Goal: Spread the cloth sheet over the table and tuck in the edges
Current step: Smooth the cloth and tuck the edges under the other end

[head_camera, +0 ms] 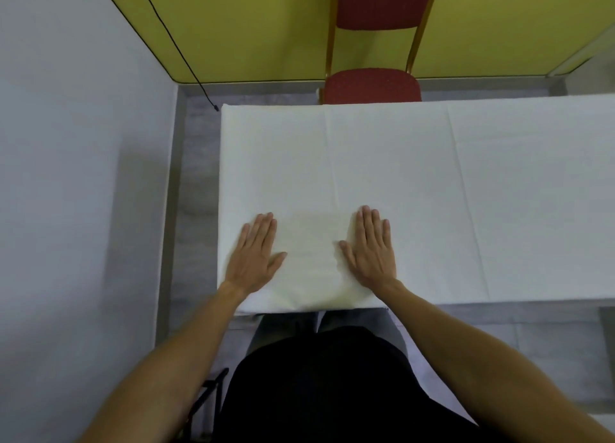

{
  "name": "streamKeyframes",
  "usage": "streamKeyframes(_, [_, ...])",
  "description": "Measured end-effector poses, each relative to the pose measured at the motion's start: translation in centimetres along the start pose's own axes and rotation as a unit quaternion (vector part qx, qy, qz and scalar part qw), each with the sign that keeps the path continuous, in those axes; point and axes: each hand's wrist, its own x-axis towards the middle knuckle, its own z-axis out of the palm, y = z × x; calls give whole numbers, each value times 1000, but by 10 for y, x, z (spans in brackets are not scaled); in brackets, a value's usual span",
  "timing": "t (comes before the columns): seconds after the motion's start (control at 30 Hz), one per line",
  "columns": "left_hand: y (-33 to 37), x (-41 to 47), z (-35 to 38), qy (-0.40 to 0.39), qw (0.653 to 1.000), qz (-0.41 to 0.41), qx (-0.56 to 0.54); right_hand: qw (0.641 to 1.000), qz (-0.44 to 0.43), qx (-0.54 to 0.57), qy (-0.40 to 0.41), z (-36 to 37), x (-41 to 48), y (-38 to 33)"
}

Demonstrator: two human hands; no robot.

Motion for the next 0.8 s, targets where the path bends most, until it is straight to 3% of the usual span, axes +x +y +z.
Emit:
streamKeyframes(0.13, [-5, -1, -4, 16, 999, -29, -26, 1000, 16, 16, 4, -3, 4, -17])
streamKeyframes(0.33, [43, 15, -3, 26, 995, -36, -84, 995, -92, 34, 15, 12, 14, -86])
streamKeyframes(0.57, [-15, -20, -4, 23, 998, -38, -32, 995, -101, -2, -14, 17, 11, -86])
streamKeyframes(0.8, [-22, -64, 6, 47, 996, -74, -35, 995, -93, 26, -27, 16, 11, -107])
